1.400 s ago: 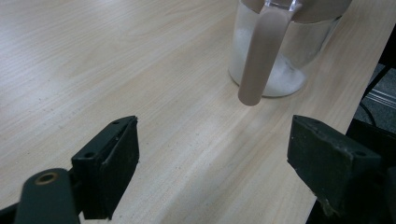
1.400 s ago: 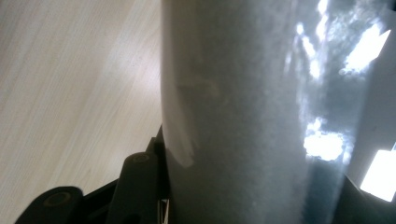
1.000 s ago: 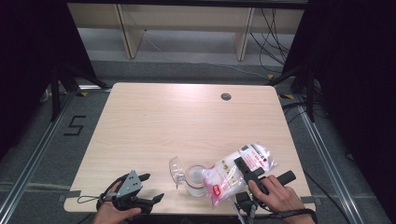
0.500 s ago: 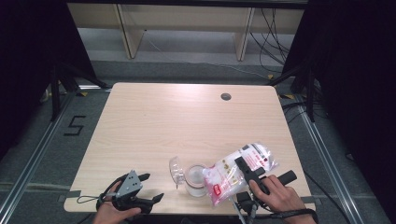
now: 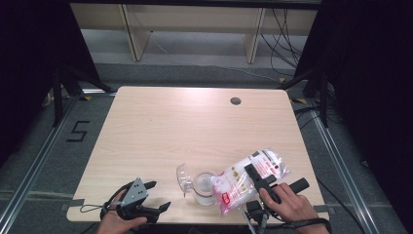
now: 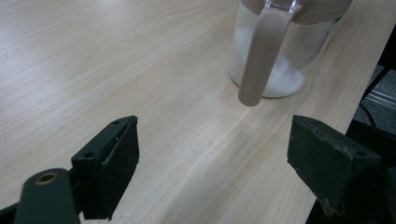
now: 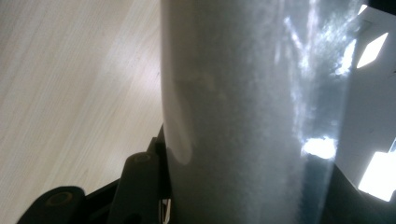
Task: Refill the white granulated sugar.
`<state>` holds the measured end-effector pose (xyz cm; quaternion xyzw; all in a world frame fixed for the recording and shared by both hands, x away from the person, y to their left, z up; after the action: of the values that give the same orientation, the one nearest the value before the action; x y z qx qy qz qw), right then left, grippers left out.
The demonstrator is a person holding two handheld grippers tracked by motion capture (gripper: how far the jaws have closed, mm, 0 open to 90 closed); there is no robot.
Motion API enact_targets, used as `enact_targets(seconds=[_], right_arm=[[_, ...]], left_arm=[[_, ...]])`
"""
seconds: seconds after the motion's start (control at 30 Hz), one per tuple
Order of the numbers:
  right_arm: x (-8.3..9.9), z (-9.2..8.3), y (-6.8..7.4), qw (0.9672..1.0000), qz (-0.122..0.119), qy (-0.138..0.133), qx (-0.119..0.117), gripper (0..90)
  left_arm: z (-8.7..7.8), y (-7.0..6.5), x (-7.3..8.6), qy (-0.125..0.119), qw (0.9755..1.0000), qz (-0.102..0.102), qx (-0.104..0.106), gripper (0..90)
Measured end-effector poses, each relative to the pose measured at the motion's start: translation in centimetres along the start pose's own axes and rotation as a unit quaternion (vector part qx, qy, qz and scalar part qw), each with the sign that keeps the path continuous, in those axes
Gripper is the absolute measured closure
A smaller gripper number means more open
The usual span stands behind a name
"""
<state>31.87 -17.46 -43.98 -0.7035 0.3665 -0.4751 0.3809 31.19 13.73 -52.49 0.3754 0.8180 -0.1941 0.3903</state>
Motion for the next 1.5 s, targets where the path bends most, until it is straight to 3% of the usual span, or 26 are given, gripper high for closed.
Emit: enact_targets(seconds=[0.23, 0.27, 0.37, 0.43, 0.47, 0.5, 0.53, 0.6, 0.7, 0.87, 0.9, 1.03, 1.13, 1.17, 1.27, 1.3, 1.37, 1.43, 1.5], right_arm=[[-0.11, 0.07, -0.27, 0.9998, -0.016, -0.008, 0.003, 59.8], [0.03, -0.03, -0.08, 1.0000, -0.001, 0.001, 0.001, 59.8], [0.10, -0.13, 0.08, 0.9999, 0.008, 0.007, -0.002, 59.9], [-0.18, 0.05, -0.48, 0.9995, -0.027, -0.013, 0.006, 59.9], [0.16, -0.25, 0.17, 0.9997, 0.022, 0.012, 0.000, 60.0], [0.02, -0.07, -0.01, 1.0000, 0.003, 0.002, -0.005, 60.0], [0.12, -0.21, 0.08, 0.9998, 0.016, 0.009, 0.002, 60.0], [0.01, -0.06, -0.02, 1.0000, 0.003, 0.002, -0.005, 60.0], [0.08, -0.15, 0.20, 0.9998, 0.017, 0.007, -0.004, 60.1], [0.06, -0.16, 0.05, 1.0000, 0.006, 0.006, -0.002, 60.2], [0.05, -0.17, 0.07, 0.9999, 0.009, 0.006, -0.003, 60.2], [0.07, -0.17, 0.05, 0.9999, 0.009, 0.005, -0.003, 60.3], [0.07, -0.18, 0.01, 0.9999, 0.010, 0.005, 0.000, 60.3], [0.07, -0.18, 0.02, 0.9999, 0.010, 0.006, -0.001, 60.4], [0.01, -0.16, 0.07, 0.9999, 0.010, 0.004, -0.002, 60.5], [0.02, -0.17, 0.04, 1.0000, 0.004, 0.006, -0.004, 60.5], [-0.09, -0.14, 0.16, 0.9999, 0.013, 0.004, -0.005, 60.6], [-0.20, -0.05, -0.15, 1.0000, -0.001, -0.005, 0.003, 60.6], [-0.18, -0.07, -0.09, 1.0000, 0.001, -0.004, 0.001, 60.7]], left_arm=[[0.00, -0.05, -0.01, -0.001, 1.0000, -0.001, 0.002, 16.6], [0.05, -0.14, -0.06, -0.006, 1.0000, -0.007, 0.003, 16.6], [0.09, -0.03, -0.03, -0.005, 1.0000, -0.002, 0.002, 16.6], [-0.07, 0.10, 0.08, 0.007, 1.0000, 0.004, -0.005, 16.6], [0.04, -0.17, -0.06, -0.006, 1.0000, -0.008, 0.002, 16.6], [0.03, -0.10, -0.10, -0.006, 1.0000, -0.003, 0.002, 16.6], [-0.02, 0.06, -0.05, -0.002, 1.0000, 0.006, 0.000, 16.6], [-0.01, 0.12, -0.04, -0.001, 0.9999, 0.012, 0.001, 16.6], [-0.07, 0.11, 0.08, 0.007, 1.0000, 0.004, -0.004, 16.6], [0.07, -0.17, -0.08, -0.007, 0.9999, -0.008, 0.002, 16.6], [-0.07, 0.11, 0.07, 0.007, 1.0000, 0.006, -0.004, 16.6], [0.05, -0.14, -0.06, -0.006, 1.0000, -0.007, 0.002, 16.6], [0.06, -0.14, -0.06, -0.006, 1.0000, -0.006, 0.002, 16.6], [-0.05, 0.09, 0.06, 0.005, 1.0000, 0.004, -0.004, 16.6], [0.03, -0.04, 0.00, -0.002, 1.0000, -0.002, 0.001, 16.6], [-0.07, 0.12, 0.07, 0.006, 1.0000, 0.006, -0.005, 16.6], [0.05, -0.14, -0.07, -0.006, 1.0000, -0.007, 0.002, 16.6], [0.04, -0.14, -0.06, -0.006, 1.0000, -0.007, 0.002, 16.6], [0.05, -0.15, -0.08, -0.007, 0.9999, -0.007, 0.003, 16.6]])
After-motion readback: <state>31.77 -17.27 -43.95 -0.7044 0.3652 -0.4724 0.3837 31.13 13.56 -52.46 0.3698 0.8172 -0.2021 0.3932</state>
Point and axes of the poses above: each handheld gripper's, and its own axes: z roughly forward along the jaws, x roughly out of its underside, y roughly to its left, the point moved 6 cm from there along z, roughly forward along the jaws, and after that the axes turned 6 degrees about y, right-handed, at the moved point
